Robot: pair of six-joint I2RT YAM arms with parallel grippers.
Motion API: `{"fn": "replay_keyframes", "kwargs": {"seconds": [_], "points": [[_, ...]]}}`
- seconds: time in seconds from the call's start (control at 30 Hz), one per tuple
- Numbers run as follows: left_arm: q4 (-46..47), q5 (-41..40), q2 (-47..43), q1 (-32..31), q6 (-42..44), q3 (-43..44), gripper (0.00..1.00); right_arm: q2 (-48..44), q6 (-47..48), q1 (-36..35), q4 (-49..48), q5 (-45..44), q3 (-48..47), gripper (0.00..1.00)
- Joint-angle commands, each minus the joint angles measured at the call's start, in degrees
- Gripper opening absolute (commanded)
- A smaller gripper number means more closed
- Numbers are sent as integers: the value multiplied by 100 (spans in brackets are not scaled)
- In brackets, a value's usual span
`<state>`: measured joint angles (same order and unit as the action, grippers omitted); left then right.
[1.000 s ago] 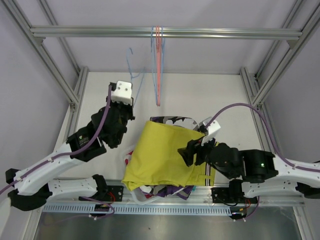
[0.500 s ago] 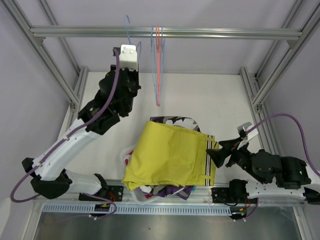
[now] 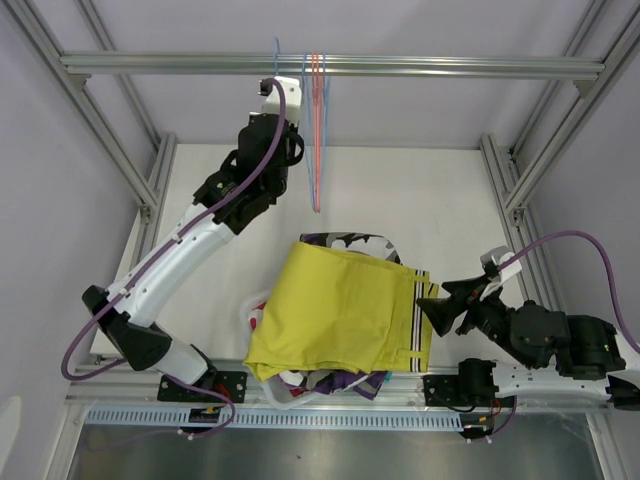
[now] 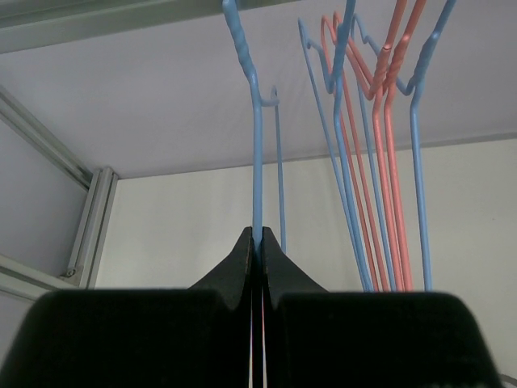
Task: Remove the trousers from the hanger
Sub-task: Place the hanger at the clothesline.
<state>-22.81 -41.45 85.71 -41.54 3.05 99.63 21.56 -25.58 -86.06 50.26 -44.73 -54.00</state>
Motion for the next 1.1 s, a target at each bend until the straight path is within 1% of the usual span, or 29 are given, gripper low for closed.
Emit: {"fn": "replay_keyframes", "kwargs": {"seconds": [0.0,0.27,0.43,0.5,0.63,0.87,1.07], "points": [[347,225,33,76,-42,337,0,-3,97,-33,-95,-62,21,74],[514,480,411,76,-147,434,0,-21,106,-16,-113,-106,56,74],[426,603,552,76,-252,381,0,-20,124,10,-139,-106,74,74],[435,629,543,67,-480,250,1,-20,115,2,-139,-106,74,74],[531,726,403,58,-639,-171,0,-20,106,28,-130,-97,82,74],[584,770,192,14,-841,-603,1,-20,89,46,-139,-27,82,75],[593,735,-28,-21,-1095,-1069,15,-20,97,81,-148,-1,91,75]]}}
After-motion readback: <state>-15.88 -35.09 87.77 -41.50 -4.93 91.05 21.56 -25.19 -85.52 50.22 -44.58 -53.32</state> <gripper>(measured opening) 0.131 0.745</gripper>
